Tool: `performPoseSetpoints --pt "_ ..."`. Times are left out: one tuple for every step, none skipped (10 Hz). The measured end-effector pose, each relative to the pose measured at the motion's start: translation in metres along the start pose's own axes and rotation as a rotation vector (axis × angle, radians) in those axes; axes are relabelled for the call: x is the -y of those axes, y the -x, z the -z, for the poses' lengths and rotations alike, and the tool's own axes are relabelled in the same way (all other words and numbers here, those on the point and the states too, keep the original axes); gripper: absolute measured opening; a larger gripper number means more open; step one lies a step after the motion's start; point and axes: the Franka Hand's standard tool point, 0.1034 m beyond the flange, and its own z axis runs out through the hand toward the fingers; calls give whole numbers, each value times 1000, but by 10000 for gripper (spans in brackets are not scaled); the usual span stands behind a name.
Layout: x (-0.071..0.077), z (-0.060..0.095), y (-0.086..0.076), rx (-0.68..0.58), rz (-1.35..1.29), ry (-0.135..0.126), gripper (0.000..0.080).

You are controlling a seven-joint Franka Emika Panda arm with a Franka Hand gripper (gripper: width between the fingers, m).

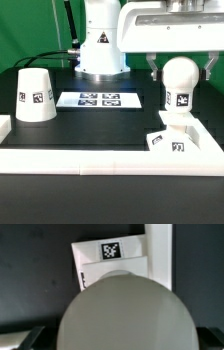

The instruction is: Assemble lamp

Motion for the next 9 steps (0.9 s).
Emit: performPoseSetpoints --pt "0 0 0 1 -79 -1 579" --pt "0 -1 0 2 -167 -1 579" --pt "-1 -2 0 4 -242 0 579" --pt "-1 -2 0 5 -324 -3 579" --pt "-1 -3 0 9 -426 -7 579" --pt "-1 -3 1 13 -503 -10 579" --pt "-1 -3 1 20 -568 -17 579" --pt "-1 -2 0 24 -596 -24 579" --pt "-1 -2 0 31 -647 -32 579"
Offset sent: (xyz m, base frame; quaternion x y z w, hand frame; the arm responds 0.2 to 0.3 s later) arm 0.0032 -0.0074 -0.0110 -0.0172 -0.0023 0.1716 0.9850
